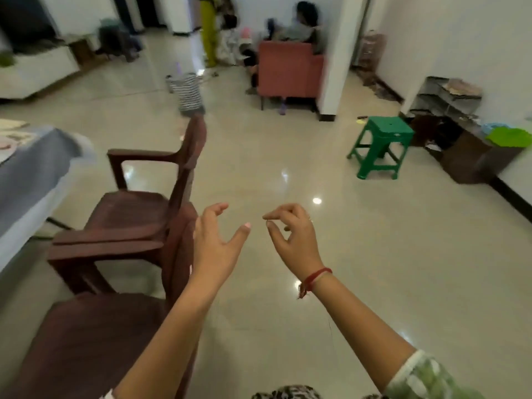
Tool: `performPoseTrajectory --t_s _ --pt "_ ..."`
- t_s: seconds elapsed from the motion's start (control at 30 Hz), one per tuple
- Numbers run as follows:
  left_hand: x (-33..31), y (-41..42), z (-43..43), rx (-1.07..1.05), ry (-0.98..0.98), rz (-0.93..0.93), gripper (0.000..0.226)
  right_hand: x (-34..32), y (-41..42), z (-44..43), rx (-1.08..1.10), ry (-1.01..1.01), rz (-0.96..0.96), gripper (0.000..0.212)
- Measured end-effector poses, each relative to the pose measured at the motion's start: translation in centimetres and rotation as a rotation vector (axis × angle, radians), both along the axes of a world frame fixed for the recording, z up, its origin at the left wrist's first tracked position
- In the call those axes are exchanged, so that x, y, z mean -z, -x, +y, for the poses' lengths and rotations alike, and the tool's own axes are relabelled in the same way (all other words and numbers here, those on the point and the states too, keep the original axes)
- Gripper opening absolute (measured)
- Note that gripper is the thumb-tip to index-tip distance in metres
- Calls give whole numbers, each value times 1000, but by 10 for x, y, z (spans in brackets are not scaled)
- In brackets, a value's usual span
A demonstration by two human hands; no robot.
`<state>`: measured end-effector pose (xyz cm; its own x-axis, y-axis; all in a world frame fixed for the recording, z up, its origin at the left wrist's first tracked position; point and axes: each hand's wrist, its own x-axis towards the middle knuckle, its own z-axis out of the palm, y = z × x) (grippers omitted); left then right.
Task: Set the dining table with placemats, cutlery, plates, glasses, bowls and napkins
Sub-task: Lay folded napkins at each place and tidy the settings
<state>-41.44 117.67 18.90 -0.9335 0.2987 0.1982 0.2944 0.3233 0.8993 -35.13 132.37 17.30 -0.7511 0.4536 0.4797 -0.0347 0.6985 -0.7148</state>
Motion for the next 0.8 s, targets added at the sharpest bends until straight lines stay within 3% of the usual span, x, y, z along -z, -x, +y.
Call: performPoseTrajectory --t_s 0.37,0.67,0.8 --pt "19 28 76 -517 45 -72 49 10 130 117 -489 71 -122 28" --pt "10 185 165 -956 7 -66 57 -6 325 204 -791 -62 -127 25" --pt "-12 268 212 -978 42 -52 58 -10 417 240 -807 -22 -132 26"
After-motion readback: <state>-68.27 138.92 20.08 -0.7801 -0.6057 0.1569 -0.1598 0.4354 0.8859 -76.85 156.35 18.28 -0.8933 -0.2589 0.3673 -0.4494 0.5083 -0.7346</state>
